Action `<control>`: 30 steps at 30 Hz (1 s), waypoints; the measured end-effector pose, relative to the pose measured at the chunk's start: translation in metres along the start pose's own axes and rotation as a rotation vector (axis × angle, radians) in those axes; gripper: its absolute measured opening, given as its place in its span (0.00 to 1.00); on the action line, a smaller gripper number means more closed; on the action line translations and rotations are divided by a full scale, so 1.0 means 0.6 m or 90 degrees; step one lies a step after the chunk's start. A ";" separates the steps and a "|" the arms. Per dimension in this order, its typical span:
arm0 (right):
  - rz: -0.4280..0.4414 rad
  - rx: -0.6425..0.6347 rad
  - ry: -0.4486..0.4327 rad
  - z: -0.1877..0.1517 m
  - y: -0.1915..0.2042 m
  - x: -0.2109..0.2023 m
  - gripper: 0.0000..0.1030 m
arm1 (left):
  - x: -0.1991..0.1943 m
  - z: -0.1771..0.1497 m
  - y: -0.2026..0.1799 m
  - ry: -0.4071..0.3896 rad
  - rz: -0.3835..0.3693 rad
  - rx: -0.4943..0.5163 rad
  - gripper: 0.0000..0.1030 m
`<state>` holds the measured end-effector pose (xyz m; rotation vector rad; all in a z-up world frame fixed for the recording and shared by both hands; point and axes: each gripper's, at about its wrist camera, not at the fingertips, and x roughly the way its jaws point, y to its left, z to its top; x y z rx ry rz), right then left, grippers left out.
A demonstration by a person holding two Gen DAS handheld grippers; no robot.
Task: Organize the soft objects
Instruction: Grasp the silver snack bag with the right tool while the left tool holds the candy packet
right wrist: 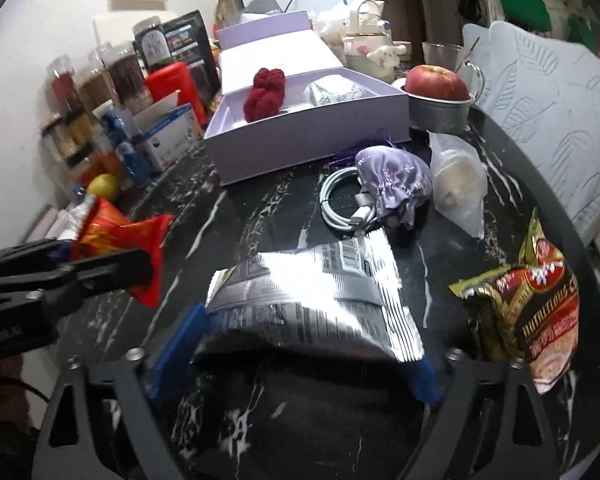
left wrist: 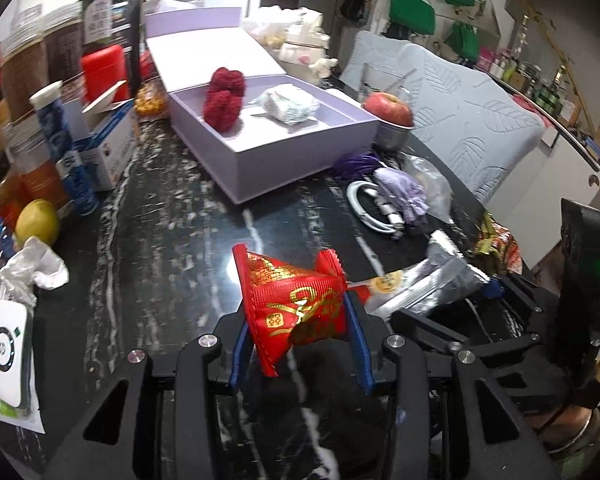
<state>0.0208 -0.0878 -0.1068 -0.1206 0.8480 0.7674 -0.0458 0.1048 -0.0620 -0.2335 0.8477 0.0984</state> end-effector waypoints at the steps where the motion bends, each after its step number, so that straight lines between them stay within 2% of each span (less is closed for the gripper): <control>1: -0.002 -0.002 0.001 0.002 0.002 0.001 0.94 | 0.000 0.000 0.006 0.001 0.002 -0.007 0.40; 6: 0.027 0.052 0.011 0.008 -0.006 0.004 0.94 | 0.000 -0.004 0.026 0.000 0.014 -0.019 0.40; 10: 0.006 0.025 0.018 0.020 0.001 0.021 0.94 | -0.005 -0.006 0.040 -0.004 0.020 -0.030 0.40; 16: 0.030 -0.034 0.020 0.061 0.018 0.049 0.93 | -0.013 -0.004 0.055 -0.016 0.035 -0.046 0.40; 20: 0.020 -0.065 0.016 0.081 0.032 0.064 0.93 | -0.015 -0.002 0.063 -0.020 0.041 -0.052 0.40; 27: -0.024 -0.046 0.041 0.070 0.035 0.070 0.93 | -0.007 -0.003 0.067 -0.013 0.041 -0.053 0.40; 29: -0.016 -0.015 0.053 0.066 0.030 0.075 0.91 | -0.006 -0.004 0.066 -0.011 0.041 -0.051 0.40; 30: -0.011 0.003 0.060 0.062 0.026 0.078 0.84 | -0.006 -0.005 0.066 -0.011 0.042 -0.050 0.40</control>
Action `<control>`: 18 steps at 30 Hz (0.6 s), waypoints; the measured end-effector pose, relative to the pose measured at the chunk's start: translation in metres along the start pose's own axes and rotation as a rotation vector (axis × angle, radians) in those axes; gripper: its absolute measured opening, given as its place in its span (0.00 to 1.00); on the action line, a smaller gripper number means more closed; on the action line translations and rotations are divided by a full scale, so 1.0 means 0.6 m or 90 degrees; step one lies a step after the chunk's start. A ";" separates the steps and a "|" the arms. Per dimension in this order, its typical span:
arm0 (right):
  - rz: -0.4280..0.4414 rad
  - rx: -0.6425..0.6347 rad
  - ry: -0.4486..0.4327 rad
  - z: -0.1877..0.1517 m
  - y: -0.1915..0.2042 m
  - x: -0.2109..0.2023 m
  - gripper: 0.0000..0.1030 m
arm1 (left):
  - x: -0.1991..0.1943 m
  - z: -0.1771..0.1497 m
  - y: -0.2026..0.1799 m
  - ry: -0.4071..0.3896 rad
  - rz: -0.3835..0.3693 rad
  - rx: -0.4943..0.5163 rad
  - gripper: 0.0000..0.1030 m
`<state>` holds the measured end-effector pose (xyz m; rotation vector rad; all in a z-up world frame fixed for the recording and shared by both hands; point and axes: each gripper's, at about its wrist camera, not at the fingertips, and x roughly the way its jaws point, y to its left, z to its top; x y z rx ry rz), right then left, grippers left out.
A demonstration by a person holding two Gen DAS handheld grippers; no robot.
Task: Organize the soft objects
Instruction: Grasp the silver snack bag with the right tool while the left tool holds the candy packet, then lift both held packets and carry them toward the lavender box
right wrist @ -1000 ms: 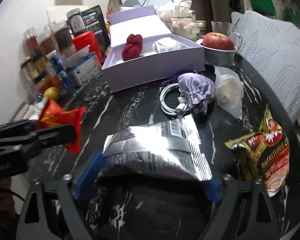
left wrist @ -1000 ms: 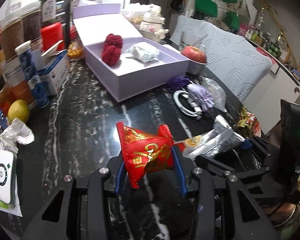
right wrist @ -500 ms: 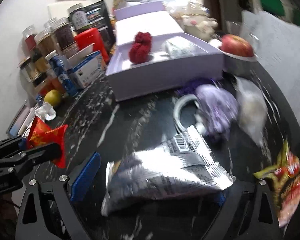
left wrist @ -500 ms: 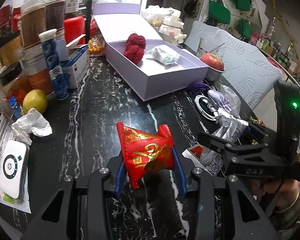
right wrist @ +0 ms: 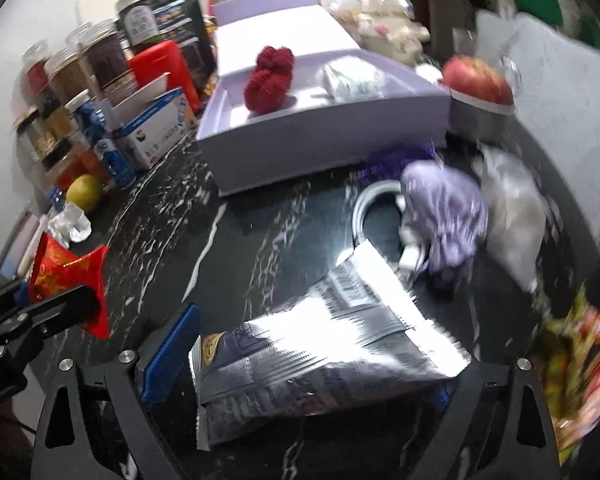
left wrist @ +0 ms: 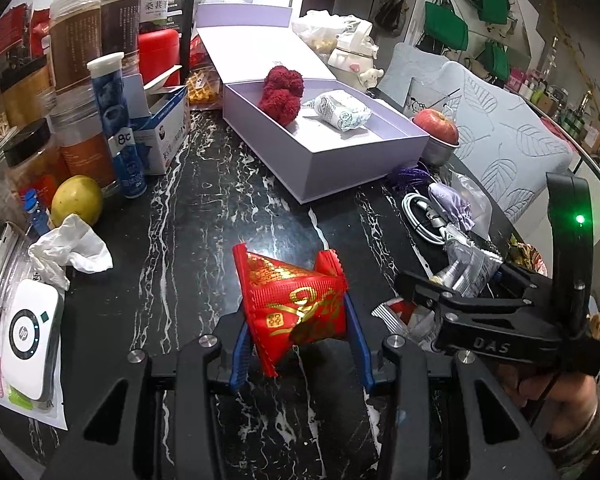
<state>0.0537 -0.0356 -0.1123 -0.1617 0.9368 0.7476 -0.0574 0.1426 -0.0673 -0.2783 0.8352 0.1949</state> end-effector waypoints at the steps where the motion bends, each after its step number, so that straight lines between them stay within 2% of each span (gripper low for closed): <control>1: 0.002 0.010 0.002 -0.003 -0.002 0.002 0.80 | -0.001 0.000 0.000 0.000 0.001 0.001 0.40; 2: -0.011 0.006 -0.009 -0.006 -0.001 0.000 0.79 | -0.001 -0.001 0.000 0.000 0.001 0.001 0.40; 4: -0.020 0.004 -0.012 -0.008 0.003 -0.001 0.68 | -0.002 -0.001 0.001 -0.001 0.001 0.000 0.40; 10: 0.013 0.010 -0.021 -0.017 0.001 -0.010 0.54 | -0.004 -0.002 0.001 0.001 0.000 -0.002 0.40; 18: 0.050 0.026 -0.023 -0.027 -0.004 -0.025 0.52 | -0.009 0.000 -0.014 -0.003 -0.007 0.016 0.40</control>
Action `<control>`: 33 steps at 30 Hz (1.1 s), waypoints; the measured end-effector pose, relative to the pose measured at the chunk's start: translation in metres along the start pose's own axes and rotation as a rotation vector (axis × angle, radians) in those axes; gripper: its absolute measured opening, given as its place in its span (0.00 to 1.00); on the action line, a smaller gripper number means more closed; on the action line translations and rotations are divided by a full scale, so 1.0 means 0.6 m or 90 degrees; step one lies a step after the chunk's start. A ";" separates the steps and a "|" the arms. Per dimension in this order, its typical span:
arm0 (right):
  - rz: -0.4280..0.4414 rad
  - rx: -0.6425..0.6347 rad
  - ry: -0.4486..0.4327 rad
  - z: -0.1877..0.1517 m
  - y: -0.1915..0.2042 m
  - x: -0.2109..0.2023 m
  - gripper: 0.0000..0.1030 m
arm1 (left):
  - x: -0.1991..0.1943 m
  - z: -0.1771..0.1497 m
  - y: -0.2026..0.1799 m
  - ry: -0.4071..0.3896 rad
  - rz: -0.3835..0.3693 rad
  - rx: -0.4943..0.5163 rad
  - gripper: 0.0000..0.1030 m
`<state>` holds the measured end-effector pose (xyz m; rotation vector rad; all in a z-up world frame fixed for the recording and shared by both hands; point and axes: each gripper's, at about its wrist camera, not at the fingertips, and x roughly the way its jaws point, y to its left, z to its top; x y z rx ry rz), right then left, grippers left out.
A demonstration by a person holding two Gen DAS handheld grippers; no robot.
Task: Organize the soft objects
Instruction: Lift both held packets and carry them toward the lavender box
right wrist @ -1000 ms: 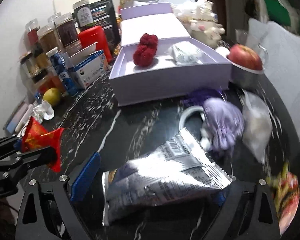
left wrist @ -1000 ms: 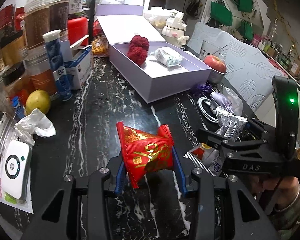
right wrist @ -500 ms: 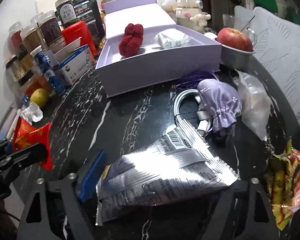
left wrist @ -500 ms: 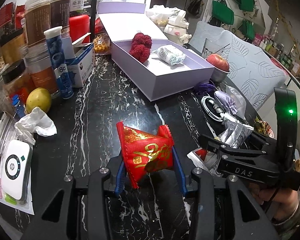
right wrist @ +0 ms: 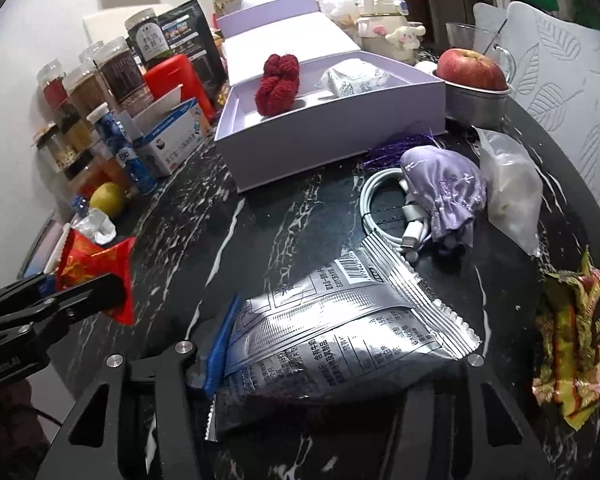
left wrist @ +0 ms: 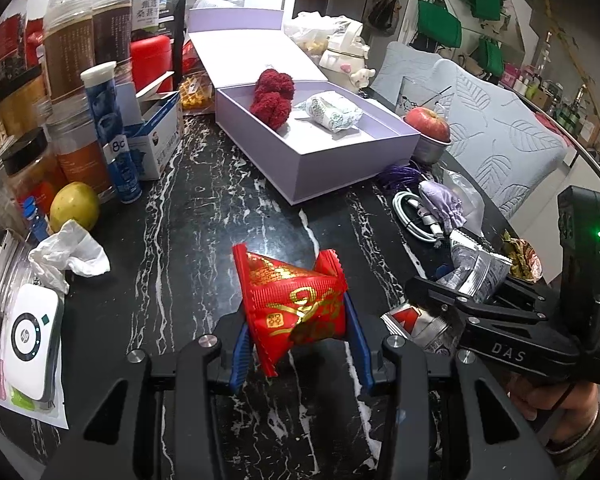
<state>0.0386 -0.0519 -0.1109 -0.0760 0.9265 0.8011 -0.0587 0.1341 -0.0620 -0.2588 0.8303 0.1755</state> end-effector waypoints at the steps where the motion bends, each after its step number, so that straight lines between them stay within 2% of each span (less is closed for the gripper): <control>1: 0.003 0.001 -0.003 0.000 0.000 -0.004 0.52 | -0.001 0.000 -0.002 0.000 -0.001 0.002 0.40; 10: 0.017 0.010 -0.022 -0.011 -0.007 -0.046 0.52 | -0.013 0.004 -0.028 -0.009 -0.022 0.030 0.40; 19: 0.028 -0.002 -0.052 -0.017 -0.003 -0.110 0.52 | -0.059 0.023 -0.059 -0.050 -0.038 0.072 0.40; 27: 0.044 -0.044 -0.103 0.012 0.020 -0.176 0.52 | -0.103 0.056 -0.081 -0.097 -0.056 0.101 0.40; 33: 0.055 -0.089 -0.141 0.052 0.040 -0.211 0.52 | -0.141 0.099 -0.094 -0.154 -0.055 0.125 0.40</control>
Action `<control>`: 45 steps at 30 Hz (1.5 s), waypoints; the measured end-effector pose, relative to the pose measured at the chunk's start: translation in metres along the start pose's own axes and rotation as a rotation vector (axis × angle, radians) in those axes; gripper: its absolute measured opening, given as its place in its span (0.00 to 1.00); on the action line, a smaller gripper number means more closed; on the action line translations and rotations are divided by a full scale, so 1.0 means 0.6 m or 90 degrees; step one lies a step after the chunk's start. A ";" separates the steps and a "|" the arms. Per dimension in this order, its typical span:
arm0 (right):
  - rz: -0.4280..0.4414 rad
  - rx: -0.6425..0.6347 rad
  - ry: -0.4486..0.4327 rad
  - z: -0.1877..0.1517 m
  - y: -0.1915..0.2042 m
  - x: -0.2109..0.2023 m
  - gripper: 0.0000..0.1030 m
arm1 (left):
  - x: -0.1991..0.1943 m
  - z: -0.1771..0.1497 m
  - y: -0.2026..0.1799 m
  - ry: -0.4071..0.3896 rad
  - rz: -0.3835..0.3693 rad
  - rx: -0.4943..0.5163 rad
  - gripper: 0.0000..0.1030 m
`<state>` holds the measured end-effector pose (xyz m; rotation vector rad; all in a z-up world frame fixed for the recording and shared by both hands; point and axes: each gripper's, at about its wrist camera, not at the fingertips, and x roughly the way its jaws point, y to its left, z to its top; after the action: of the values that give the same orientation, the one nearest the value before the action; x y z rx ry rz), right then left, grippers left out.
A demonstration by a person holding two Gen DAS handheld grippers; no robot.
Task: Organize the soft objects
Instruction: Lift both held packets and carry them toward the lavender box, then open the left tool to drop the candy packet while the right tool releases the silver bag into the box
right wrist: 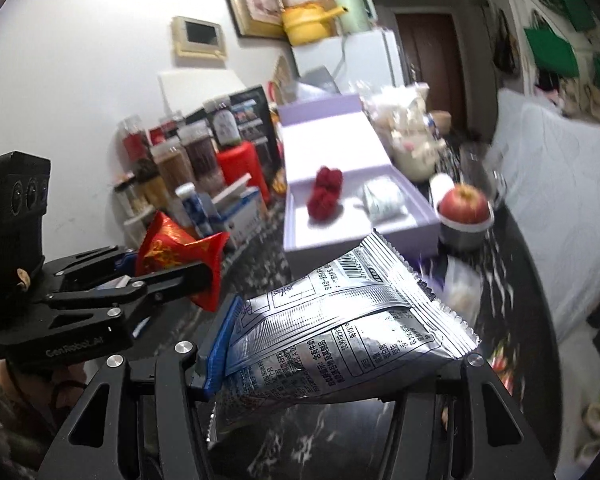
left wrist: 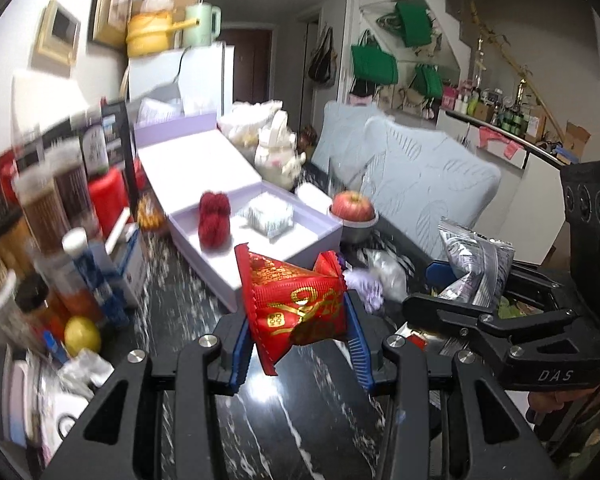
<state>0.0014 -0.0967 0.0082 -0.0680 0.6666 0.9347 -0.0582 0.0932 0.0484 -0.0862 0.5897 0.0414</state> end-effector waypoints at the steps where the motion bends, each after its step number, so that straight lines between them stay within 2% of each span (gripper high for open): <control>1: 0.004 -0.008 -0.007 0.011 0.003 -0.003 0.52 | -0.001 0.006 0.000 -0.006 0.001 0.004 0.40; 7: 0.022 -0.036 -0.028 0.073 0.009 -0.002 0.52 | 0.008 0.063 0.009 -0.031 -0.015 0.018 0.40; 14: 0.016 -0.063 -0.051 0.151 0.001 0.019 0.52 | 0.047 0.126 0.035 -0.043 -0.017 0.015 0.40; 17: 0.013 -0.087 -0.066 0.186 0.000 0.030 0.53 | 0.064 0.157 0.048 -0.057 -0.004 0.016 0.40; 26: 0.001 -0.111 -0.086 0.286 -0.030 0.093 0.53 | 0.131 0.235 0.089 -0.074 0.020 0.023 0.40; 29: 0.006 -0.101 -0.075 0.314 -0.049 0.127 0.53 | 0.162 0.252 0.103 -0.068 0.024 0.021 0.40; 36: 0.019 -0.068 -0.032 0.341 -0.092 0.220 0.53 | 0.251 0.238 0.140 -0.012 0.040 0.000 0.40; 45: 0.015 -0.070 0.034 0.307 -0.122 0.316 0.53 | 0.340 0.194 0.162 0.063 0.049 -0.009 0.40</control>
<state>0.2273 0.0566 0.0334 -0.1839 0.6661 0.9945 0.1693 0.2038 0.0247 -0.0801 0.6918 0.1170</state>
